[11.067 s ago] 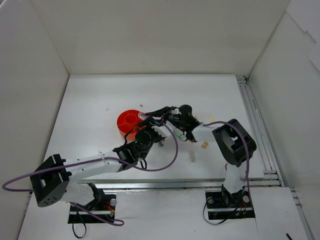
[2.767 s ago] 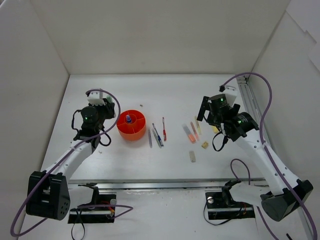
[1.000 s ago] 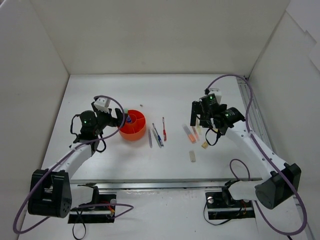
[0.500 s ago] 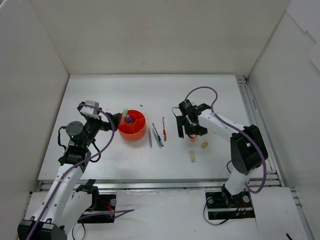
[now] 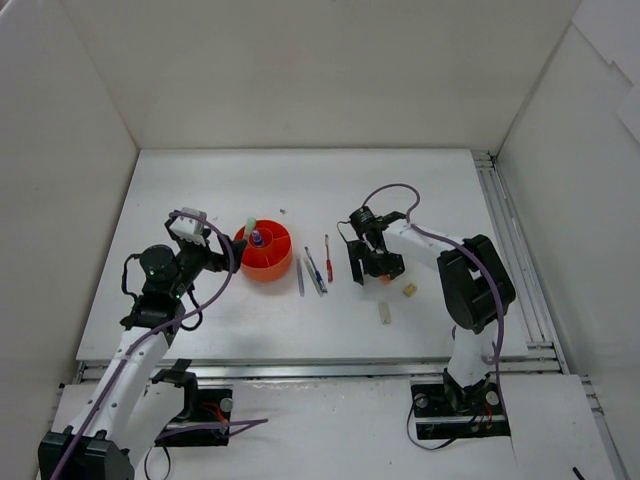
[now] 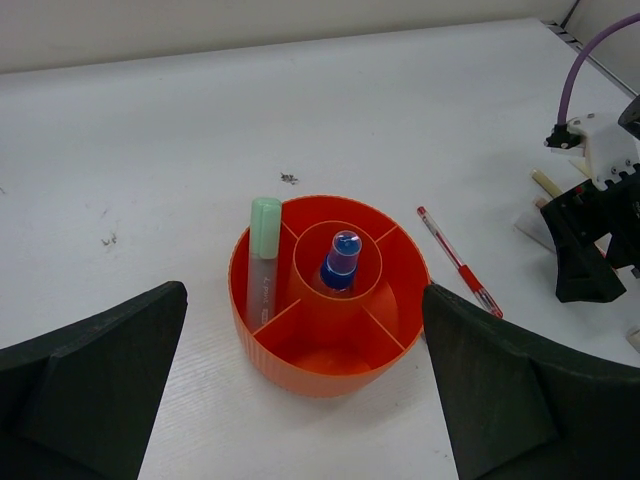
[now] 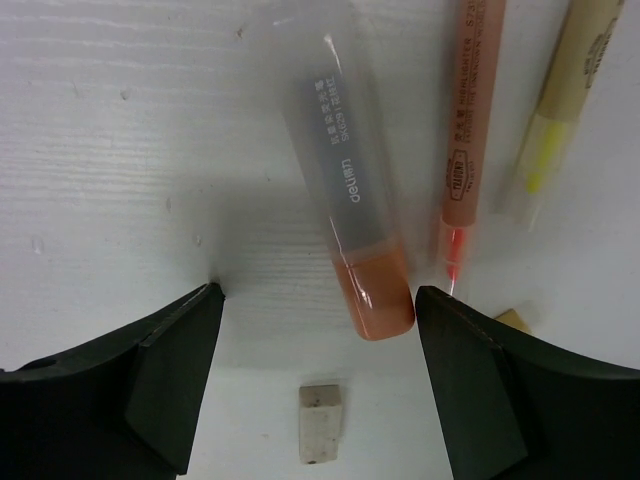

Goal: Sort the stationery into containers
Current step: Pick up the stationery from the center of the board.

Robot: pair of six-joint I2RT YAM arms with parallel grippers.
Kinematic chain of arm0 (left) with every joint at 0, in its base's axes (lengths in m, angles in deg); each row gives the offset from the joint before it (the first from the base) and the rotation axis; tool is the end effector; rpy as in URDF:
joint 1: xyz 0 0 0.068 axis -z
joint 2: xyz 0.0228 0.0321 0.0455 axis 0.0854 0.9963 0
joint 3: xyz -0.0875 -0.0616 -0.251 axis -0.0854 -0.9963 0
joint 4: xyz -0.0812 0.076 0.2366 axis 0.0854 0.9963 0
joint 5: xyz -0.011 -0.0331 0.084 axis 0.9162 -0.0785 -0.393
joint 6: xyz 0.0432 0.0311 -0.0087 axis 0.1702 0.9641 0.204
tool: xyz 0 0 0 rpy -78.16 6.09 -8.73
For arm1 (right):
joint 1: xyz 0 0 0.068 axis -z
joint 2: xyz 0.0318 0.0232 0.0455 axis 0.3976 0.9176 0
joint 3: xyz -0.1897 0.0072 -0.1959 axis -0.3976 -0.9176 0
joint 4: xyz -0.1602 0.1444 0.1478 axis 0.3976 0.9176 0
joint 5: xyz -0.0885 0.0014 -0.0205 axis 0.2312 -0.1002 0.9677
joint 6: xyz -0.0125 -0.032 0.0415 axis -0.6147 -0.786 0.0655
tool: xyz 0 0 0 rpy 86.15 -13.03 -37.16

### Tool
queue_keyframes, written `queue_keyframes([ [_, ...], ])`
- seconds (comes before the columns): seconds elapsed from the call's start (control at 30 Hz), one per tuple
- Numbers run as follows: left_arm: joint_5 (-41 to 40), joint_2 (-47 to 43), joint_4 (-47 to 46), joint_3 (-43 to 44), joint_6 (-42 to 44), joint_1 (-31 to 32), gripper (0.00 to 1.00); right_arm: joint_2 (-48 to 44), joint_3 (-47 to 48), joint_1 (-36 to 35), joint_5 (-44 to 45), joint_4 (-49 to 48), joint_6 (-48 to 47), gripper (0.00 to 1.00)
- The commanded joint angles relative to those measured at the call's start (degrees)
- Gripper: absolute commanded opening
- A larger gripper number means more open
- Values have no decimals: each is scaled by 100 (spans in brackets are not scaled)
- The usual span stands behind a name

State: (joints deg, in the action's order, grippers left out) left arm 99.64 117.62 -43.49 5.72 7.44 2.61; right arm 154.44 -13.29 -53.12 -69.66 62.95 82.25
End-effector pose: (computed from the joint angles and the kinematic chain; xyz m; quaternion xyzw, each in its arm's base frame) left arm 0.1911 -0.0389 0.2923 0.1205 0.7057 -0.2421 0.6549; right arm 0.3247 0.1814 0.1662 -0.0775 0.9727 0.0480 0.2132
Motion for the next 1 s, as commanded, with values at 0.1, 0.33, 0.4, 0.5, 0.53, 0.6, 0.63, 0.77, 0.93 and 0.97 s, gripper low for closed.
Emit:
queue_keyframes([
  [0.1,162,36,-400,134,-28,23,99,-17,135,60,8,-91,-61,72],
  [0.33,276,-7,-338,204,7,23,99,-96,-50,69,-176,-162,-17,32],
  [0.4,338,-16,-321,221,15,23,99,-227,-172,69,-220,-145,9,25],
  [0.5,539,-17,-303,257,77,23,100,-491,-331,69,-430,-153,18,16],
  [0.53,593,10,-312,265,112,23,99,-561,-358,78,-483,-145,18,14],
  [0.6,750,71,-259,344,130,23,99,-833,-384,69,-1052,-127,-26,10],
  [0.63,812,150,-215,388,139,23,99,-939,-367,69,-1220,-92,-35,9],
  [0.77,1339,273,-162,494,462,285,99,-1274,-156,78,-2345,416,-97,13],
  [0.93,2025,798,346,950,1383,970,99,-1117,-120,393,-4804,953,-34,9],
  [0.97,2121,923,461,1038,1526,1094,99,-1081,-129,403,-5217,998,-70,9],
])
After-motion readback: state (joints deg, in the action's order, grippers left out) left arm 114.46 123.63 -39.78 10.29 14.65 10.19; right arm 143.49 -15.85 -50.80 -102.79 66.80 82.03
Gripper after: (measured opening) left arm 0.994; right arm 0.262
